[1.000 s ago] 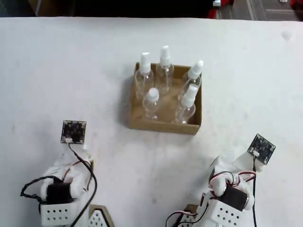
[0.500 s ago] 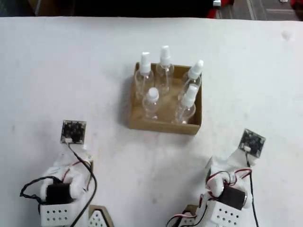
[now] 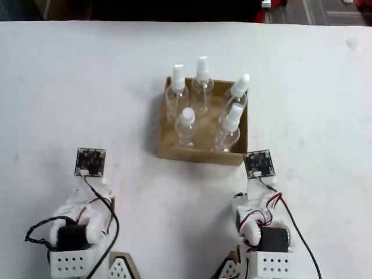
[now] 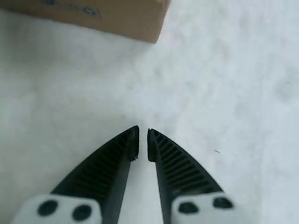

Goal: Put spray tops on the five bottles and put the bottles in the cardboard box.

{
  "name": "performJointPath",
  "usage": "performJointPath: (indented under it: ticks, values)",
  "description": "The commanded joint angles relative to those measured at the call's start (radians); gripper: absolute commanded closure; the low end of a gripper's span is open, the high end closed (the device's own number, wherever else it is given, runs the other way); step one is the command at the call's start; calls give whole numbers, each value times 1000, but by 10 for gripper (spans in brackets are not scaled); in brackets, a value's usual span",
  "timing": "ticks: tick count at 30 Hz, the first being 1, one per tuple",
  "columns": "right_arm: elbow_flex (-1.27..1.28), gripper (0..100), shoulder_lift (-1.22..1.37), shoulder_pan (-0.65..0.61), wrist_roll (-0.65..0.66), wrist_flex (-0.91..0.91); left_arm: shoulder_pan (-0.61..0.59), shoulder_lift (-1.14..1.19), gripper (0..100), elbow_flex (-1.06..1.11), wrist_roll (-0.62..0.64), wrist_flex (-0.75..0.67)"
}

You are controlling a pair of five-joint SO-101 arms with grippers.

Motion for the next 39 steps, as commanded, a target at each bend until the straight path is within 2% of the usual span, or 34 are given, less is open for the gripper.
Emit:
performJointPath:
  ticks: [1,7,11,14,39]
  values:
    - [8,982,-5,-12,14,-2,-12,-16,977,-3,14,5]
    - [8,982,-5,-12,12,-2,-18,-16,973,-3,14,5]
    - [8,982,-4,35,-63,-2,-16,-16,974,-3,12,5]
    - [8,982,-4,64,-58,-2,-16,-16,974,-3,12,5]
    - [8,981,-5,68,-63,-2,-16,-16,974,-3,12,5]
